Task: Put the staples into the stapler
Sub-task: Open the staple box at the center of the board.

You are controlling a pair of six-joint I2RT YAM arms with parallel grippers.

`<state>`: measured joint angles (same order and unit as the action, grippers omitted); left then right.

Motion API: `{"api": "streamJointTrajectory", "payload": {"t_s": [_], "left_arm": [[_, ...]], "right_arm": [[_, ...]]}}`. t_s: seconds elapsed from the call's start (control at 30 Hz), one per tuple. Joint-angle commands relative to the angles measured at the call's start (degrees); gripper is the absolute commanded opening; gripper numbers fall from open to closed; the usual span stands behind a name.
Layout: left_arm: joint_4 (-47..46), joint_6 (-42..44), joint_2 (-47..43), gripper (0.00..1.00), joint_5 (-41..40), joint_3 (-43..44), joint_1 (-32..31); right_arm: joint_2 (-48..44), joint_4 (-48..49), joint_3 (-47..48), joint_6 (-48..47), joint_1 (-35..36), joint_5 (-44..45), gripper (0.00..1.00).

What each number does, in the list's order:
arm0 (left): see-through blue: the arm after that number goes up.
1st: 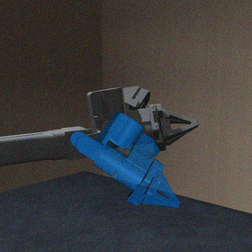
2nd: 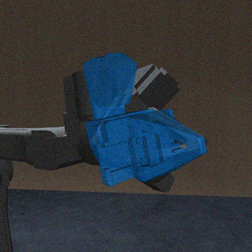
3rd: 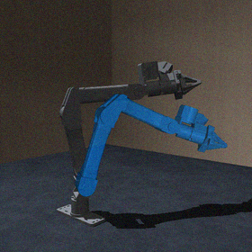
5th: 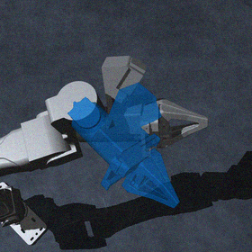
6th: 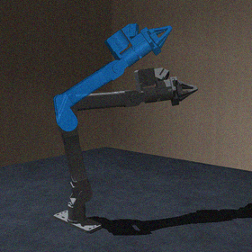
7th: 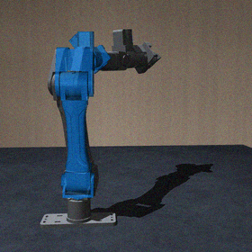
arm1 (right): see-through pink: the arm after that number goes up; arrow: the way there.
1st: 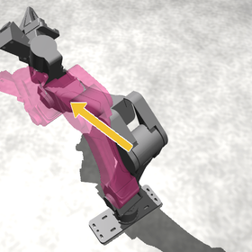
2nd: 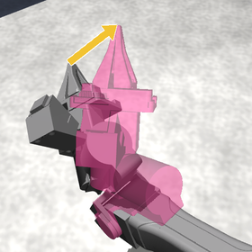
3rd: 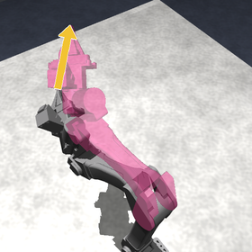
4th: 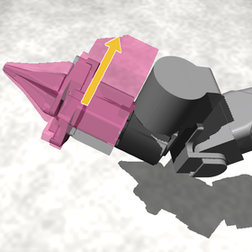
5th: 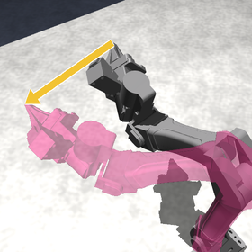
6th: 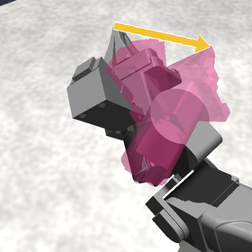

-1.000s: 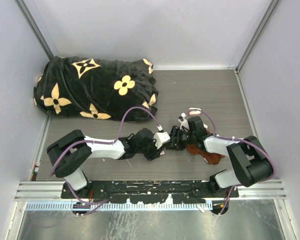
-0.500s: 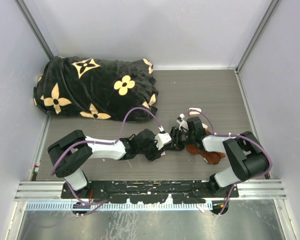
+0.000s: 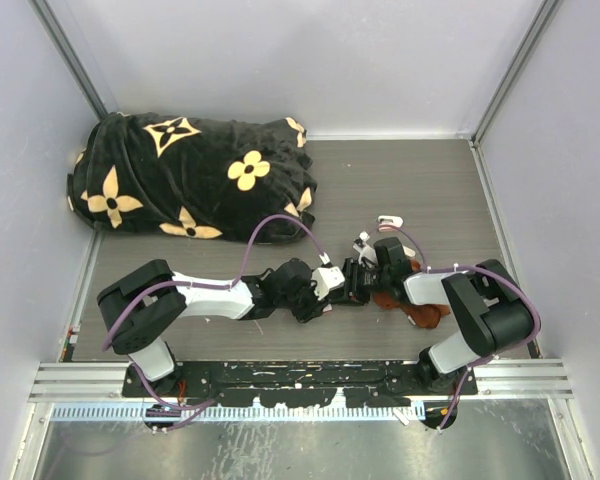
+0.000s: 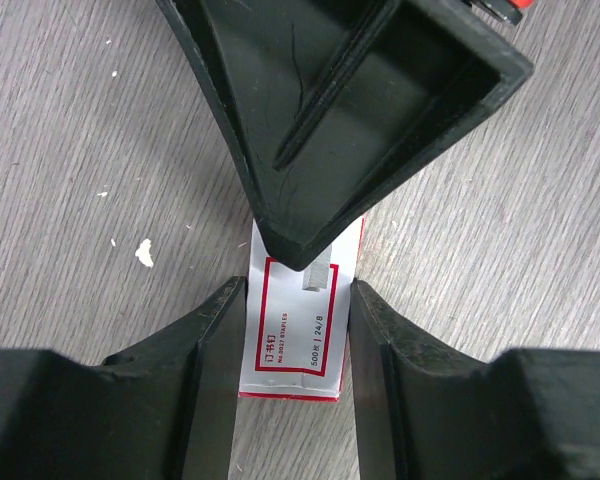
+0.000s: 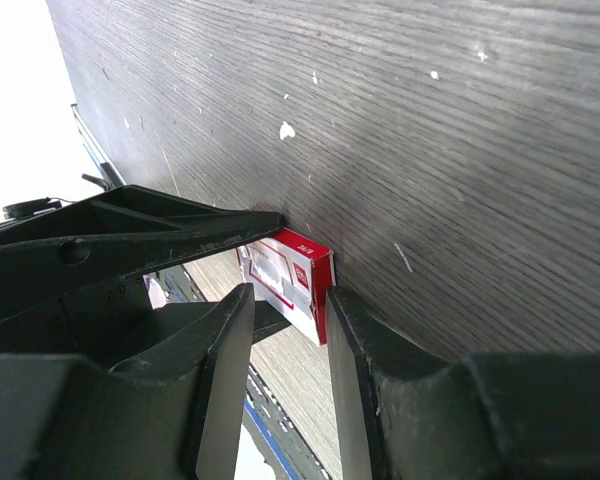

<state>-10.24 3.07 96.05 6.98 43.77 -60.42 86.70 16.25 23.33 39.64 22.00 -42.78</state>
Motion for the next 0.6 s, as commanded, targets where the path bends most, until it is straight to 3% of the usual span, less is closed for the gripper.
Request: {"api": "streamJointTrajectory", "payload": {"t_s": [0.0, 0.57], "left_arm": [[6.4, 0.2, 2.6, 0.42, 0.7, -0.8, -0.7], [6.7, 0.3, 2.8, 0.44, 0.8, -0.4, -1.1]], "right_arm": [[1.0, 3.3, -0.3, 0.7, 0.1, -3.1, 0.39], [3.5, 9.1, -0.9, 3.7, 1.3, -6.0, 0.34]]}}
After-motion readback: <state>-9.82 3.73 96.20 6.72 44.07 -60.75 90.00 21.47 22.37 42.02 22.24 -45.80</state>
